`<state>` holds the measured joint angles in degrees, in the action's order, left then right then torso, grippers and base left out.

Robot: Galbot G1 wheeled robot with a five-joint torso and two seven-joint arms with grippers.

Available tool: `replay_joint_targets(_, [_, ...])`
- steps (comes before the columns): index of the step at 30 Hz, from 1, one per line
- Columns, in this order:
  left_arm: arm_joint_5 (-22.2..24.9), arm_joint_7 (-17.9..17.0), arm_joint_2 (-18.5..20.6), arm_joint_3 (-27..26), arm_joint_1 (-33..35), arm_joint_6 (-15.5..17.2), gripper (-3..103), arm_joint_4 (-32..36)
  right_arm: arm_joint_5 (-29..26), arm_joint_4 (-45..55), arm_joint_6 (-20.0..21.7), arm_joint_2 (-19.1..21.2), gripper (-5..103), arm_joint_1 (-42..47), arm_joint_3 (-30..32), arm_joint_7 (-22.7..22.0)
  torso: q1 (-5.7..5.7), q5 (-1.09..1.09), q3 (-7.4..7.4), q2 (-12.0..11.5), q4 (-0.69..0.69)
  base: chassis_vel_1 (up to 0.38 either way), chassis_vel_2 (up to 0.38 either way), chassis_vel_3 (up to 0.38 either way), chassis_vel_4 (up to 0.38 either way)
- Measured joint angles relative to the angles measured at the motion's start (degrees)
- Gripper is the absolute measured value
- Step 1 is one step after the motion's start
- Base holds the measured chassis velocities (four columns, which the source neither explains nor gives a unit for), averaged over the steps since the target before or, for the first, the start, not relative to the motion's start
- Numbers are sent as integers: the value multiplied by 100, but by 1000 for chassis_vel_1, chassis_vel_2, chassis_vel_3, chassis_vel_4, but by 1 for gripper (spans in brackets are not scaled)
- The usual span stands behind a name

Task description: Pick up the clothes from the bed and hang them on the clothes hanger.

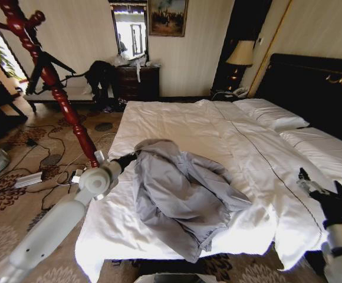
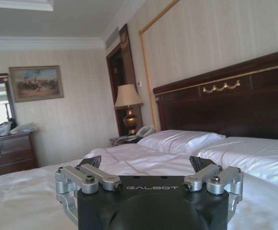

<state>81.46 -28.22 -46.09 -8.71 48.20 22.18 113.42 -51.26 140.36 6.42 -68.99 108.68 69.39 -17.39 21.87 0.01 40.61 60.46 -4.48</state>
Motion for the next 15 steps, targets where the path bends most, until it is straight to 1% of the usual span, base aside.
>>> replay_joint_targets(2, [-35, -298, -107, -72, 115, 96, 0, 72, -118, 171, 165, 31, 100, 47, -93, -54, 0, -1, 0, 0, 0, 0, 0, 0, 0])
replay_joint_targets(4, [-35, -383, -141, -127, 223, 96, 0, 147, -159, 222, 208, 78, 100, 75, -104, -73, 0, -4, 0, 0, 0, 0, 0, 0, 0])
replay_joint_targets(7, [-52, -393, -107, -165, 313, 95, 0, 159, -153, 200, 211, 121, 100, 134, -104, -46, 0, 0, 0, 0, 3, 0, 0, 0, 0])
replay_joint_targets(11, [-125, -379, -72, -151, 309, 96, 0, 26, -41, 158, 169, 80, 100, 228, -156, 37, 1, -2, 0, 0, 2, 0, 0, 0, 0])
replay_joint_targets(12, [-125, -379, -85, -125, 262, 96, -3, -24, -12, 163, 165, 46, 100, 243, -191, 45, 1, -2, 0, 0, 2, 0, 0, 0, 0])
replay_joint_targets(14, [-123, -398, -133, -85, 174, 94, 8, -127, 23, 180, 164, 20, 100, 240, -248, 45, 1, 0, 0, 0, 0, 0, 0, 0, 0])
replay_joint_targets(15, [-123, -398, -133, -85, 174, 94, 8, -127, 23, 180, 164, 20, 100, 240, -248, 45, 1, 0, 0, 0, 0, 0, 0, 0, 0])
